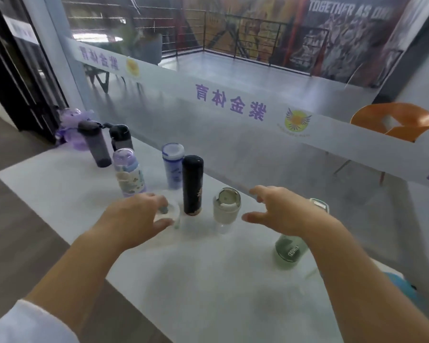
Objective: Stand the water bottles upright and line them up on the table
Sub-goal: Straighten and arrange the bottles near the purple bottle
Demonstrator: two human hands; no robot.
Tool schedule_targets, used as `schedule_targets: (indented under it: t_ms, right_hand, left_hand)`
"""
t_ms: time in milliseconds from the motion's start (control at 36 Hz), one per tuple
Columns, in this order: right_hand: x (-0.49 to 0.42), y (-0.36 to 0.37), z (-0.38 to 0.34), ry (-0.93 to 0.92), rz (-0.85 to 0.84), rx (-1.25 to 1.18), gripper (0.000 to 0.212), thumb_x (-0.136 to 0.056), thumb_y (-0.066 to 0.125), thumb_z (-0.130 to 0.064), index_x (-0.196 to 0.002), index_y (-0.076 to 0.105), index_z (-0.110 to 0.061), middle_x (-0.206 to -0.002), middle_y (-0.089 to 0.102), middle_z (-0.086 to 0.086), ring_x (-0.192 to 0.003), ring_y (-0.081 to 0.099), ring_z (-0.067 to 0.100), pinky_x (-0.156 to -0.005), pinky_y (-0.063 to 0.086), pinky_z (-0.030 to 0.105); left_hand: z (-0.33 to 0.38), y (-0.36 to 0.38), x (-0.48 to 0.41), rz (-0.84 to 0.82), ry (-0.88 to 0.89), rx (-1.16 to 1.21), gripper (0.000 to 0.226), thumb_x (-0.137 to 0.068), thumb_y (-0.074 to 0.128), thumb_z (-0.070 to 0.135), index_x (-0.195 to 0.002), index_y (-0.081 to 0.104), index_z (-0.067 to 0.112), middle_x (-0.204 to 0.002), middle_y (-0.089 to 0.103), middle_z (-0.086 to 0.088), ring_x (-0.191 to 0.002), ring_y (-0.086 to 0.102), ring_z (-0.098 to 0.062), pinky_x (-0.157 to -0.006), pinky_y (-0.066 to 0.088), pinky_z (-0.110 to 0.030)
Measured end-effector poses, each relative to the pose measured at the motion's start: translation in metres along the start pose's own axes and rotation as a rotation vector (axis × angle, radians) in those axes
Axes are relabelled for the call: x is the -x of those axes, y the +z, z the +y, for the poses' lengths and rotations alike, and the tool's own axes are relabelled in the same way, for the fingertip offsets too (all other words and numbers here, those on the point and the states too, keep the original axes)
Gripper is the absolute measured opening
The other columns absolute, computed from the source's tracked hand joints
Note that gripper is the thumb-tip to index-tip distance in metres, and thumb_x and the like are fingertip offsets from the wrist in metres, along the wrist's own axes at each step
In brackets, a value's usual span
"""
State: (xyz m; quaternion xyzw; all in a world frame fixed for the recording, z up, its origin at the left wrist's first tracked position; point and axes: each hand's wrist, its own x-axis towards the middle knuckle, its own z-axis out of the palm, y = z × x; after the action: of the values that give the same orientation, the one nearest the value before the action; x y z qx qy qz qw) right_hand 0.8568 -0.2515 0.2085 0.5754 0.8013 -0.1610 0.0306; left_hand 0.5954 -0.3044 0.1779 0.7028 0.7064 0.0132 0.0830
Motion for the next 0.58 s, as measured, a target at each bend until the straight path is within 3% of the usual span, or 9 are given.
schedule_targets:
  t_ms: [167, 583]
  right_hand:
    - [-0.044, 0.015, -0.079, 0.030, -0.034, 0.009, 0.061, -0.083, 0.059, -0.055, -0.133, 0.041, -0.025, -0.126, 0.055, 0.003, -0.107, 0.055, 0.024, -0.090, 0.047, 0.038]
    - [-0.152, 0.034, -0.212, -0.073, -0.012, 0.028, 0.056, -0.083, 0.058, -0.055, -0.127, 0.044, -0.023, -0.122, 0.058, 0.002, -0.101, 0.059, 0.022, -0.087, 0.049, 0.035]
  left_hand:
    - [-0.097, -0.012, -0.009, -0.033, -0.023, -0.040, 0.047, -0.086, 0.051, 0.055, -0.125, 0.049, 0.030, -0.124, 0.058, 0.006, -0.109, 0.057, -0.019, -0.085, 0.048, -0.033]
    - [-0.258, -0.028, -0.052, -0.070, -0.128, 0.014, 0.047, -0.086, 0.053, 0.054, -0.124, 0.050, 0.027, -0.124, 0.056, 0.006, -0.113, 0.054, -0.016, -0.086, 0.045, -0.032]
